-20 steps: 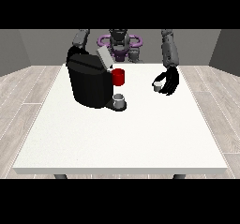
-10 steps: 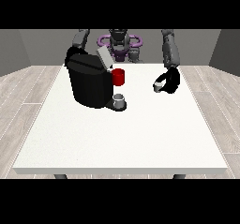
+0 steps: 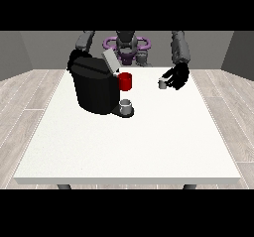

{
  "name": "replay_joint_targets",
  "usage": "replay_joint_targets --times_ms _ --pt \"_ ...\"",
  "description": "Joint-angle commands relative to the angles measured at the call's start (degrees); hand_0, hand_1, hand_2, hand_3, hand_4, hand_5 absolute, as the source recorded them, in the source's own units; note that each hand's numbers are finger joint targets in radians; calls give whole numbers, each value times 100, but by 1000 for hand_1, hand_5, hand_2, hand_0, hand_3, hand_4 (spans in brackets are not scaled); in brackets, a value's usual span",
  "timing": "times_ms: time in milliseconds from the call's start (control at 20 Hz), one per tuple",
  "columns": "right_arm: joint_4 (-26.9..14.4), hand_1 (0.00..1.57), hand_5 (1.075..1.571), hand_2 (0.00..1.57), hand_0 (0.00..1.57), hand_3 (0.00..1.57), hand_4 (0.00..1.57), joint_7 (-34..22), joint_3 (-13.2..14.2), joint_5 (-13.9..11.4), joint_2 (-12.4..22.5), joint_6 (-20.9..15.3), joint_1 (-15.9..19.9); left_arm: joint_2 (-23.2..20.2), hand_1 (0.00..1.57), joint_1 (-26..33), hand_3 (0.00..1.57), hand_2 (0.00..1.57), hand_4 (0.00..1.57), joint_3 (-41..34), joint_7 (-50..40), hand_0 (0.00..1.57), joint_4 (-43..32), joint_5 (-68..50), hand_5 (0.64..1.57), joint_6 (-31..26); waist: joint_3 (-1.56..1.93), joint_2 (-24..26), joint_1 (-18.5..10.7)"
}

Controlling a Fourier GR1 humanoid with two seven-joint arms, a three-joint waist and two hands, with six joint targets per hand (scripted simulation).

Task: Insert the coffee pod into the coffee machine and close the lid

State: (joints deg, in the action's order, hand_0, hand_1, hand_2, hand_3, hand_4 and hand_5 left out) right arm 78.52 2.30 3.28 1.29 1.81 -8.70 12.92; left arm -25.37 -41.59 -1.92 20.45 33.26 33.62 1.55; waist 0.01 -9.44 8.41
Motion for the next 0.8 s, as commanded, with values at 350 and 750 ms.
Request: replay_joint_targets --times_ms 350,750 --pt "-801 0 1571 0 0 0 443 376 56 -103 -75 -90 217 -189 1272 -1229 1293 1342 548 -28 -436 1272 548 -133 1571 -1278 2 229 -148" --pt "-174 0 1571 0 0 0 476 157 -856 165 -174 -412 -103 -43 1256 -1260 1277 1327 536 -186 -724 1256 361 63 1571 -778 -2 314 379"
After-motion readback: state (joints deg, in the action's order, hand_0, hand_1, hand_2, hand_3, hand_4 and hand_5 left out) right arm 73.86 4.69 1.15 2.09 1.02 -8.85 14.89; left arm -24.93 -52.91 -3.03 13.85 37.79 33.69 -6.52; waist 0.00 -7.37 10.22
